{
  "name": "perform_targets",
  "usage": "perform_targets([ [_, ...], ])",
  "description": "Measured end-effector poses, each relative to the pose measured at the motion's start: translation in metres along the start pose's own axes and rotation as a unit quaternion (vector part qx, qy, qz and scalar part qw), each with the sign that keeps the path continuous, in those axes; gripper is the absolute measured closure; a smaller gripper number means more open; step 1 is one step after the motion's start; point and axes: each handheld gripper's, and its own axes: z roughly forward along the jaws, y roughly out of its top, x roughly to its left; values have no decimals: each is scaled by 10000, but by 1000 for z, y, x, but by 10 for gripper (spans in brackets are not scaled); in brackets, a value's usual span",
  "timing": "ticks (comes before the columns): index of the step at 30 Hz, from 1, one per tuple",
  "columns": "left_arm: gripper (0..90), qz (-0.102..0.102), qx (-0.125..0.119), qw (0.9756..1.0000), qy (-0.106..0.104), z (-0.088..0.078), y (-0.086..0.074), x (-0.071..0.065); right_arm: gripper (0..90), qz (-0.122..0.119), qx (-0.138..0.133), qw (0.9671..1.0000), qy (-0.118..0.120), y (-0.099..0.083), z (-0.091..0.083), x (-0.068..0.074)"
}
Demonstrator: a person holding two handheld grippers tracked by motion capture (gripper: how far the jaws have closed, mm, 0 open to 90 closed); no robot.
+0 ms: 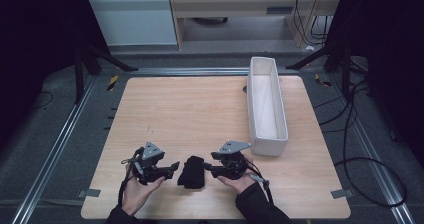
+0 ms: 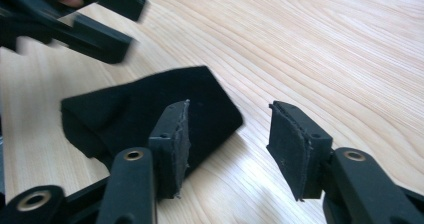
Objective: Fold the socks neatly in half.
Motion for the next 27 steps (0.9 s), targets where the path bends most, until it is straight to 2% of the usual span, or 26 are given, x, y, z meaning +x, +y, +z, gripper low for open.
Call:
perform_targets([
  [3, 302, 185, 100, 9997, -122, -1, 4, -12, 465, 96, 45, 9999, -57, -5, -4, -4],
  [6, 295, 340, 370, 9985, -194, 9, 0, -19, 444, 127, 94, 9999, -65, -10, -5, -5],
  [10, 293, 262, 498, 9983, -150, 12, -10, -15, 409, 227, 31, 9997, -17, -9, -5, -4],
  [13, 293, 204, 544, 9983, -109, 11, -18, -10, 370, 366, 18, 9992, 138, -8, -1, -1],
  [19, 294, 96, 520, 9985, -108, 11, -27, -5, 335, 488, 157, 9977, 442, -5, 20, 12],
  [23, 294, 103, 522, 9985, -84, 12, -30, -4, 316, 511, 268, 9972, 485, -4, 32, 18],
  [27, 294, 94, 529, 9985, -55, 12, -32, -4, 313, 755, 308, 9949, 588, -4, 42, 19],
])
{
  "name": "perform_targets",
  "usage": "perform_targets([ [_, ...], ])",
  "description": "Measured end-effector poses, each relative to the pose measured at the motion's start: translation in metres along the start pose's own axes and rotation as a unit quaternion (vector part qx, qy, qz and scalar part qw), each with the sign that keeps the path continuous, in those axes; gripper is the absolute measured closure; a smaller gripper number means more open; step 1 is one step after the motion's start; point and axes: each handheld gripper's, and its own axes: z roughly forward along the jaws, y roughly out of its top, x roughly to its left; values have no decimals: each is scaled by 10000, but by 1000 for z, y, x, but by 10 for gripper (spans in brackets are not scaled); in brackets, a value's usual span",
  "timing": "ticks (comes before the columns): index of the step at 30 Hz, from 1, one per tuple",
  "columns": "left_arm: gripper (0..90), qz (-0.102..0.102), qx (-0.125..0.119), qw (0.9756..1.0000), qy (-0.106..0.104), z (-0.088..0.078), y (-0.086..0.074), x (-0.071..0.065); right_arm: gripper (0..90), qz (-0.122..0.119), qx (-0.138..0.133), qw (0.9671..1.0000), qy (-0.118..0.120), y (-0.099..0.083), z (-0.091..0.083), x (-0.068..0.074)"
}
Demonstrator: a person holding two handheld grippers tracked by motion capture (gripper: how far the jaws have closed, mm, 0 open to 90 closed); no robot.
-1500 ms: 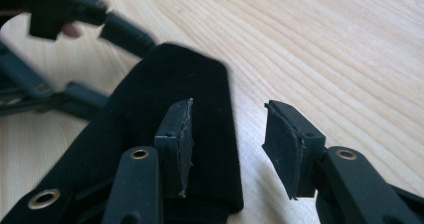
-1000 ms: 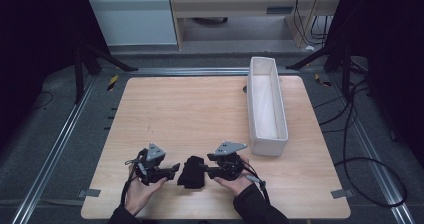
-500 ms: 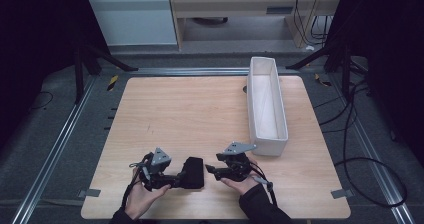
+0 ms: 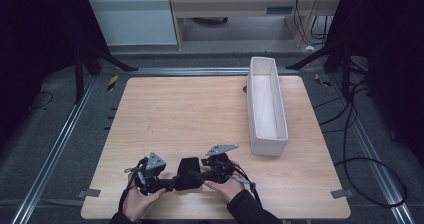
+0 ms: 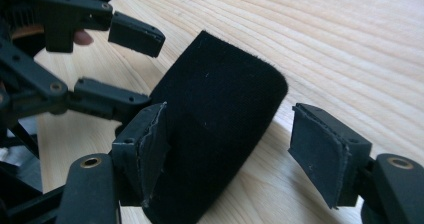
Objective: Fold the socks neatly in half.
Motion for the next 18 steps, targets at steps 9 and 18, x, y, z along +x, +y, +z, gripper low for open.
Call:
perform_targets([
  [9, 295, -55, 58, 10000, -12, 2, -5, 2, 347, 168, 245, 9994, 154, 1, 11, 5],
  [18, 298, -96, 122, 9999, 28, 3, -8, 4, 513, 349, 376, 9980, 365, 2, 17, 10],
])
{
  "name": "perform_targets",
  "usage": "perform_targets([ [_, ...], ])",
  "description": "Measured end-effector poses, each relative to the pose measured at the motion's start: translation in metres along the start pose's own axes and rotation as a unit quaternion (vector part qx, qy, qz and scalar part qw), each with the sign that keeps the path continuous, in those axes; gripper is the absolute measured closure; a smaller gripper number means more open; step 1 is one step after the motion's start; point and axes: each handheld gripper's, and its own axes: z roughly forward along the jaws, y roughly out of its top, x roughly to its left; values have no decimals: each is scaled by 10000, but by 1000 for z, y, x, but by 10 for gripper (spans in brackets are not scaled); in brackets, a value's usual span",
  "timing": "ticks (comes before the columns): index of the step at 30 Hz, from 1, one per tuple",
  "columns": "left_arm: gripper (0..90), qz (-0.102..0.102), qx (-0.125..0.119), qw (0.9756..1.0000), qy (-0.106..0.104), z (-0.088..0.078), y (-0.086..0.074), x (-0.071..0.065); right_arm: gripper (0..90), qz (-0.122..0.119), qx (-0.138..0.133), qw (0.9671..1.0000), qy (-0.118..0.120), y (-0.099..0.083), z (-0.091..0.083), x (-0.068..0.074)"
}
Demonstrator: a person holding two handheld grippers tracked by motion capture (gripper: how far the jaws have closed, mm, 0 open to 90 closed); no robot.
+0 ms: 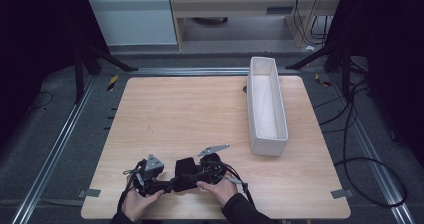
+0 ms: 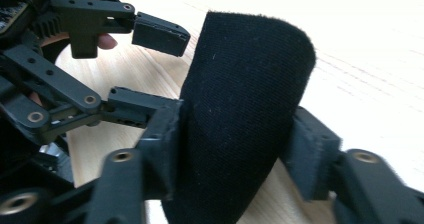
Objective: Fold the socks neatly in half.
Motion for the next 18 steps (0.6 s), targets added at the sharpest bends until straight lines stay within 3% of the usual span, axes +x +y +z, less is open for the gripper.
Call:
perform_targets([
  [3, 297, -19, -33, 10000, -34, -1, 0, 0, 672, 51, 47, 9999, 100, 1, -1, 1],
  [4, 297, 2, -35, 10000, -35, -1, 0, 0, 687, 90, 56, 9998, 149, 1, -1, 2],
  [7, 294, -26, -157, 9998, -73, -5, 0, 1, 705, 107, 84, 9996, 228, 3, -3, 2],
  [10, 297, -17, -305, 9995, 17, -12, 0, 4, 708, -86, 23, 9998, 174, 6, -10, 1],
  [18, 302, -303, -464, 9981, 267, -20, -2, 24, 705, -560, -479, 9973, -15, 19, -40, -5],
])
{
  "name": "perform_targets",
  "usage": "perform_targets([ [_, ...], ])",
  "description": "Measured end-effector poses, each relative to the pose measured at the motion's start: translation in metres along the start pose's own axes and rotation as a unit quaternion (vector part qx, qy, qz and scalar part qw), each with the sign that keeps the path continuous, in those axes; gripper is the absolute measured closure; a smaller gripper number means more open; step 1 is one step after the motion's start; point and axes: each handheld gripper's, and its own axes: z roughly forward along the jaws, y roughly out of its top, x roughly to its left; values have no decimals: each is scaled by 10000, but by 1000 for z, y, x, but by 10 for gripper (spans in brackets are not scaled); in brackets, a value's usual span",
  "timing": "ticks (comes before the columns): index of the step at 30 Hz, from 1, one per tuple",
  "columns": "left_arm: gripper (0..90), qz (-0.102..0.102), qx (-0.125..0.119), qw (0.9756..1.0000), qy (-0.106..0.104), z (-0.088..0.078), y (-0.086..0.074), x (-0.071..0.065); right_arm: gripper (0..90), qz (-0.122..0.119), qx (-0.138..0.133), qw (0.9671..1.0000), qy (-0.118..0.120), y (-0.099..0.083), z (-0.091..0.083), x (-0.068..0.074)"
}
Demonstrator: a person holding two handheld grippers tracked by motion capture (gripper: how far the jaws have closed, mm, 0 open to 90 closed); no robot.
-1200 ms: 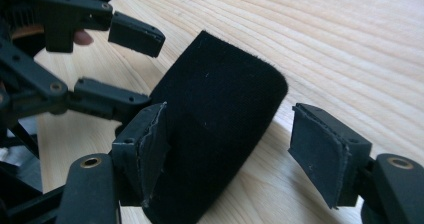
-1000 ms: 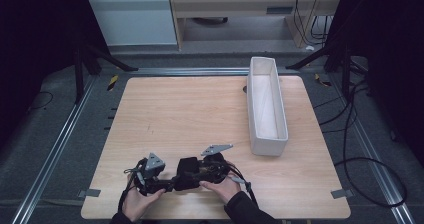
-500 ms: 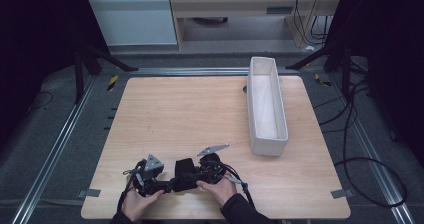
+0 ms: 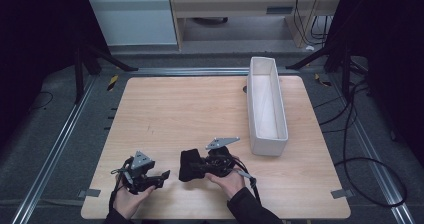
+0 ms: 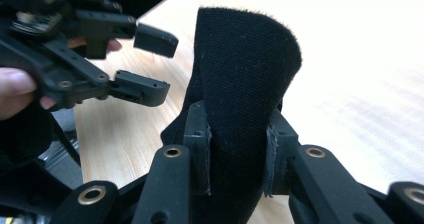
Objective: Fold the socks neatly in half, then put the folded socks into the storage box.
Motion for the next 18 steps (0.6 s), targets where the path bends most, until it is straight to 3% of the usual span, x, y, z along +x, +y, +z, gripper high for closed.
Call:
perform_targets([
  [5, 310, -82, -15, 9995, 291, 0, -1, 13, 704, -187, -259, 9994, -93, 8, -19, -4],
  [9, 315, -128, -48, 9991, 403, -2, -2, 21, 703, -348, -441, 9982, -197, 16, -33, -8],
  [18, 337, -227, -105, 9980, 578, -6, -1, 31, 702, -599, -548, 9962, -304, 27, -57, -17],
])
